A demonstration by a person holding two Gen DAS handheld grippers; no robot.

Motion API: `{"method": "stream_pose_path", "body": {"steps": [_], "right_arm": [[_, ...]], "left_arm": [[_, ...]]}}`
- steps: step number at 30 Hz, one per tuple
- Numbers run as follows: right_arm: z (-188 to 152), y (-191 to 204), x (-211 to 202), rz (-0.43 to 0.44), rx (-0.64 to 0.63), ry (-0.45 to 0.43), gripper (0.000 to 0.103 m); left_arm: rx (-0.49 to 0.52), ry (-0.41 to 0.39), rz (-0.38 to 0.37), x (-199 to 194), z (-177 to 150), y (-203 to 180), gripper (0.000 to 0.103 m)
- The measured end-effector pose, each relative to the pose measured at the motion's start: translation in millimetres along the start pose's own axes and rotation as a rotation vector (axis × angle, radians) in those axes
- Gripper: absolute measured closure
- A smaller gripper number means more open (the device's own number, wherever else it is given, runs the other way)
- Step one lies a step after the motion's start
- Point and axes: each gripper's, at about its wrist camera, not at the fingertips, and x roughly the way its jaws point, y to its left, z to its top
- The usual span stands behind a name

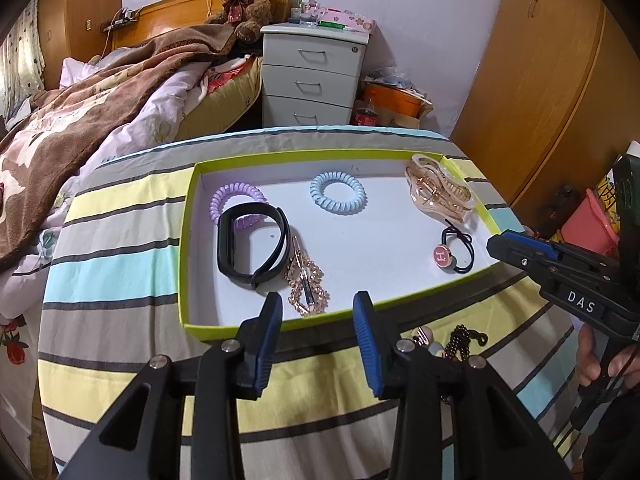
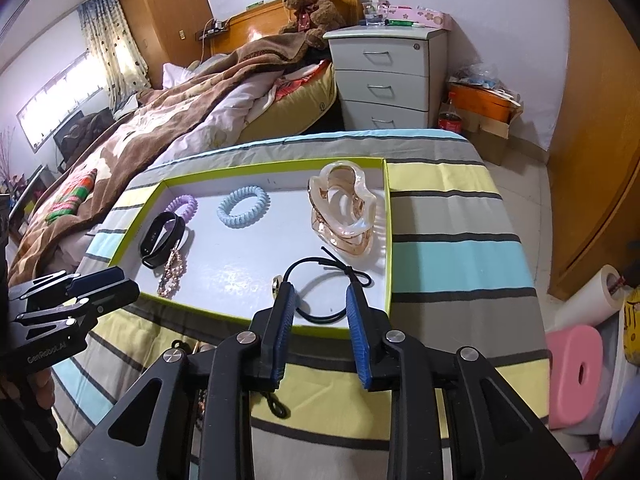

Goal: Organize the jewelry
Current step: 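Move both open grippers back out of the tray toward the remaining jewelry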

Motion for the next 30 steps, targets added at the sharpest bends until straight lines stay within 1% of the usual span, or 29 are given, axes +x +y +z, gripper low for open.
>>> {"method": "stream_pose_path", "body": {"steps": [6, 10, 17, 18, 20, 21, 22, 24, 28, 30], "right_arm": [[-7, 6, -13, 0.007, -0.005, -0.021, 0.074], [-14, 9, -18, 0.005, -0.011, -0.027, 0.074], [-29, 17, -23, 0.029, -0.013, -0.027, 0.073], [-32, 18, -24, 0.032, -0.014, -0.025, 0.073], [-38, 20, -23, 0.042, -0.015, -0.018, 0.067], [-41, 22, -22, 0.046, -0.017, -0.013, 0.064], [-44, 23, -21, 0.049, -0.018, -0.007, 0.064], [-51, 26, -16, 0.049, -0.021, 0.01, 0.063], [-63, 35, -6, 0.042, -0.038, 0.038, 0.063], [-65, 40, -3, 0.052, -0.056, 0.05, 0.063]], "left_arm": [[0.0, -0.016, 0.001, -12, -6, -3, 0.062], [-0.006, -0.027, -0.006, -19, -11, -5, 0.06], [-0.03, -0.033, -0.027, -26, -22, -3, 0.057], [-0.034, -0.033, -0.032, -26, -23, -3, 0.057], [-0.049, -0.038, -0.047, -28, -26, -1, 0.055], [-0.059, -0.041, -0.055, -29, -28, 0, 0.053], [-0.068, -0.042, -0.064, -30, -30, 1, 0.051], [-0.081, -0.044, -0.077, -31, -34, 3, 0.05], [-0.099, -0.041, -0.081, -31, -41, 7, 0.048], [-0.111, -0.042, -0.075, -30, -45, 10, 0.047]]}}
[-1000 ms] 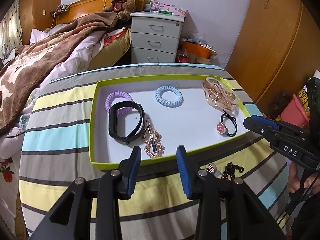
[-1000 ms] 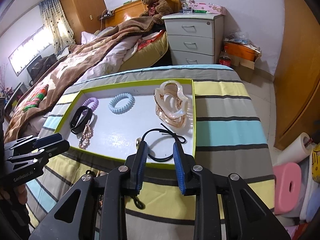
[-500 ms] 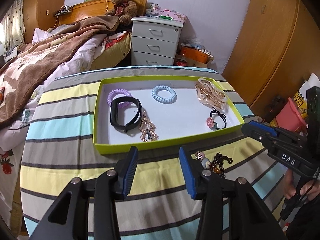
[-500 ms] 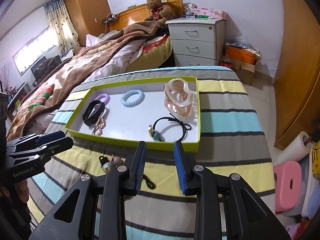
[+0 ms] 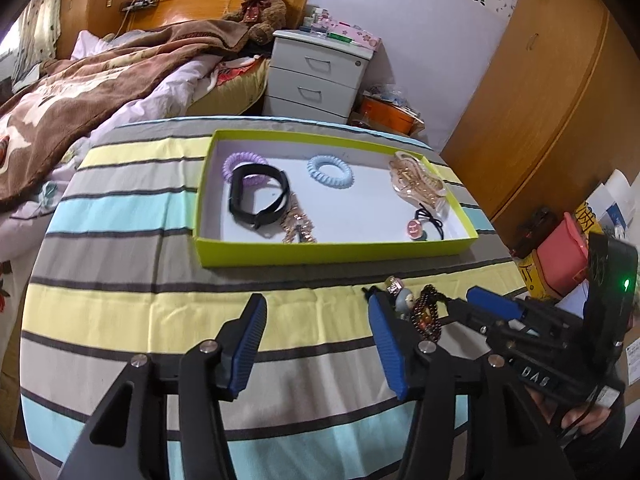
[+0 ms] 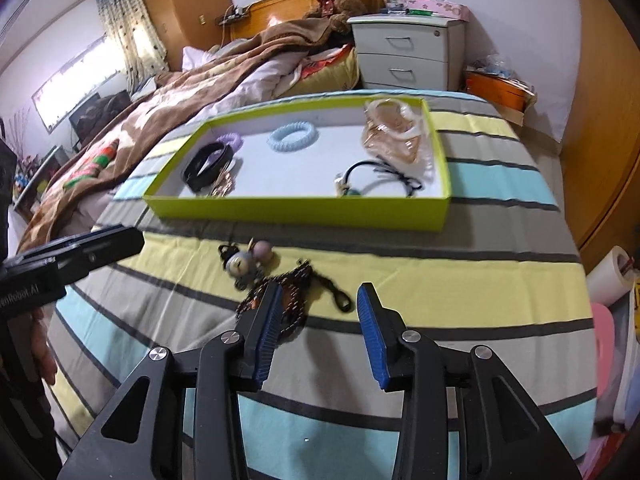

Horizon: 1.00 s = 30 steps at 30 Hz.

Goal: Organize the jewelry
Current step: 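Move both open grippers back out of the tray toward the remaining jewelry, then grasp the dark brown beaded bracelet with the right gripper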

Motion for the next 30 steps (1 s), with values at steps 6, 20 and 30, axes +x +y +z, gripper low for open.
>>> {"method": "stream_pose_path", "body": {"steps": [6, 20, 30], "right_arm": [[3, 10, 11, -0.032, -0.028, 0.016, 0.063], [-4, 41, 20, -0.168, -0.157, -0.004, 0.061], [-9, 45, 16, -0.125, -0.155, -0.002, 0.083]], "left_arm": [[-0.025, -0.001, 0.004, -2, -7, 13, 0.045], [-0.049, 0.019, -0.026, -2, -17, 22, 0.043], [-0.067, 0.027, -0.025, -3, -21, 26, 0.043]]}}
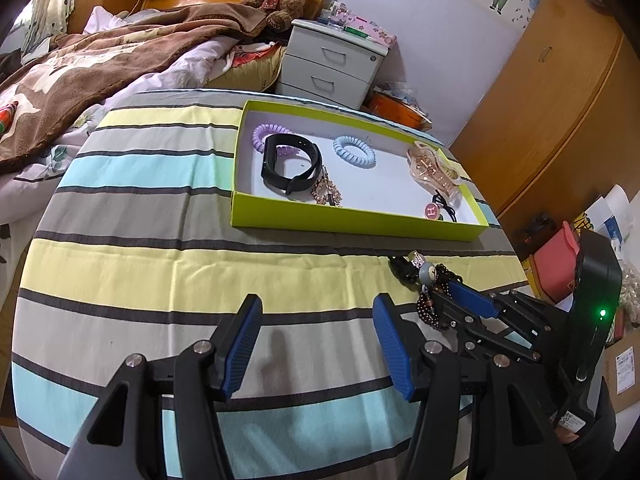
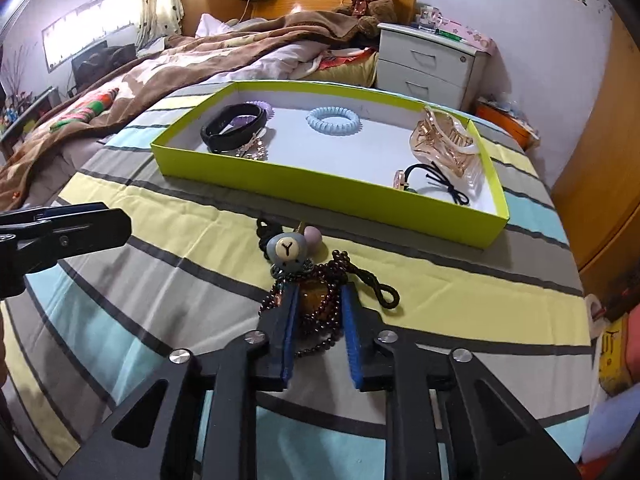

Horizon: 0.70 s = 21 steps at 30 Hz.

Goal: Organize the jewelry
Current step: 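Grasp the dark brown beaded bracelet with the right gripper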

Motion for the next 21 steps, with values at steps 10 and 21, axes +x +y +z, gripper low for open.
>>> {"method": "stream_pose_path", "body": {"steps": [10, 21], "right_arm": [[-13, -20, -16, 0.024, 0.079, -0.039, 0.086], [-24, -51, -41, 0.01, 0.154, -0.096, 0.086]], "left_arm": [[0.016, 0.014, 0.007, 2, -1, -11, 0.043], [0.041, 0.048, -0.046, 17, 1, -35, 0.043]]}}
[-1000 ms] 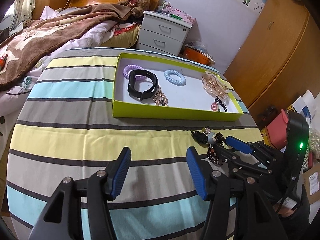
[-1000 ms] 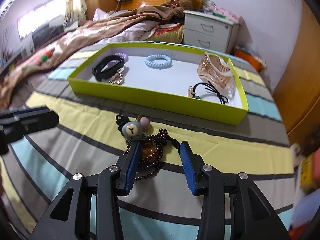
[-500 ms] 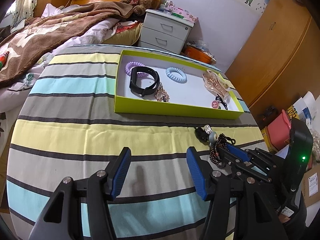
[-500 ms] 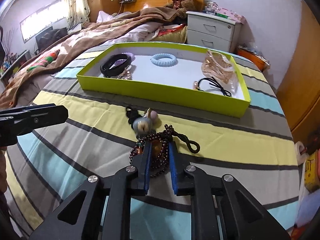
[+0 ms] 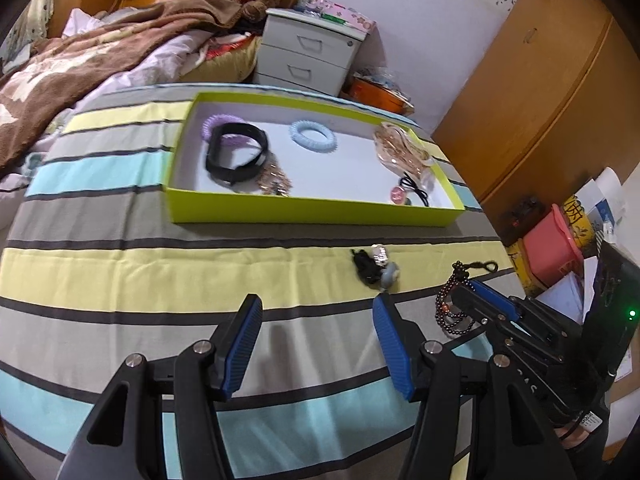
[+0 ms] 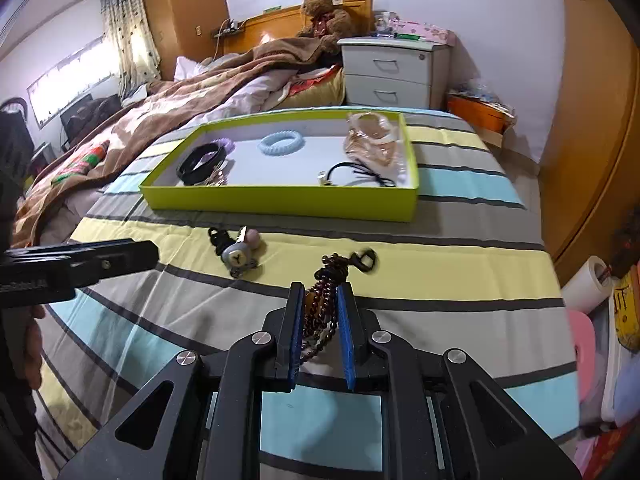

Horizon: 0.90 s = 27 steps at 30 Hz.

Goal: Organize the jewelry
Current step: 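Grasp the dark brown beaded bracelet with the right gripper, then grasp the black pompom bear keychain with the left gripper while the right holds the bracelet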

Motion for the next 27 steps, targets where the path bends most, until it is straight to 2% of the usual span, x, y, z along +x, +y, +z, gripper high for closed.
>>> {"method": "stream_pose_path", "body": {"steps": [11, 19, 27], "right_arm": [[-4, -24, -26, -0.033, 0.039, -0.055, 0.086], [-4, -30, -34, -0.045, 0.043, -0.078, 0.086], [-3, -32, -32, -0.035, 0.048, -0.077, 0.086]], "left_arm": [[0.068, 0.025, -0.025, 28, 13, -31, 0.043], [0.112, 0.06, 0.011, 51, 17, -51, 0.043], [0.157, 0.048, 0.083, 58, 18, -63, 0.043]]}}
